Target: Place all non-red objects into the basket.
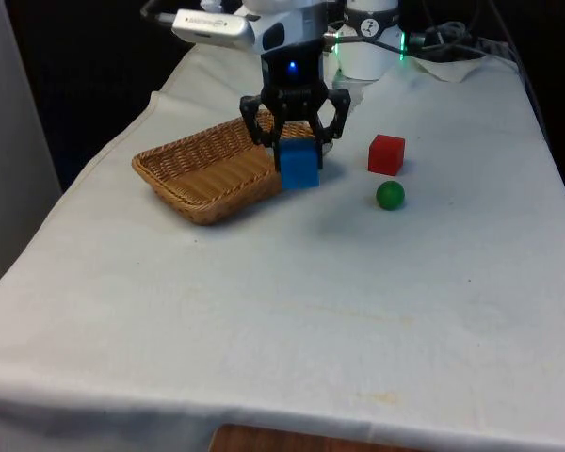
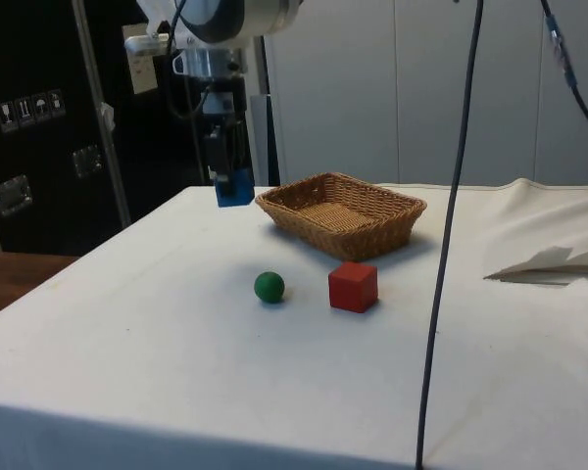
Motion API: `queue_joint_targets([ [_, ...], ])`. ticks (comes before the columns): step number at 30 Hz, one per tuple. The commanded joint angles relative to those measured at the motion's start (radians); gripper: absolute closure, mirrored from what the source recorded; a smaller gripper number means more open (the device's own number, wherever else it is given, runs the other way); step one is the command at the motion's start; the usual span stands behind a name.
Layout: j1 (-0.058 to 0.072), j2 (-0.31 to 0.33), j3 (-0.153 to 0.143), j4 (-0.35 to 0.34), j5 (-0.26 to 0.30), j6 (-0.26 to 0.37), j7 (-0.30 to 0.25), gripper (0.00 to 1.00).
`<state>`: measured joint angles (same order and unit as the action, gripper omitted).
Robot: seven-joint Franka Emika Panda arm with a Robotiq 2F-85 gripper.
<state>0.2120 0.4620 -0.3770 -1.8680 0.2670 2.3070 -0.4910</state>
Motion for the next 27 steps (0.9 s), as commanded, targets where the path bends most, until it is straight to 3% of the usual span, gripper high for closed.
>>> queue_joint_targets([
  [1, 0.0, -0.002, -0.003, 0.003, 0.0, -0.009, 0.002, 1.0],
  [9, 0.001, -0.013, -0.032, 0.025, -0.005, -0.064, 0.027, 1.0],
  [17, 0.005, -0.031, -0.045, 0.022, -0.007, -0.076, 0.05, 1.0],
  [18, 0.0, -0.02, -0.039, 0.03, 0.001, -0.072, 0.039, 1.0],
  [19, 0.005, -0.035, -0.046, 0.02, -0.007, -0.078, 0.053, 1.0],
  [27, 0.007, -0.067, -0.049, -0.013, -0.011, -0.079, 0.083, 1.0],
])
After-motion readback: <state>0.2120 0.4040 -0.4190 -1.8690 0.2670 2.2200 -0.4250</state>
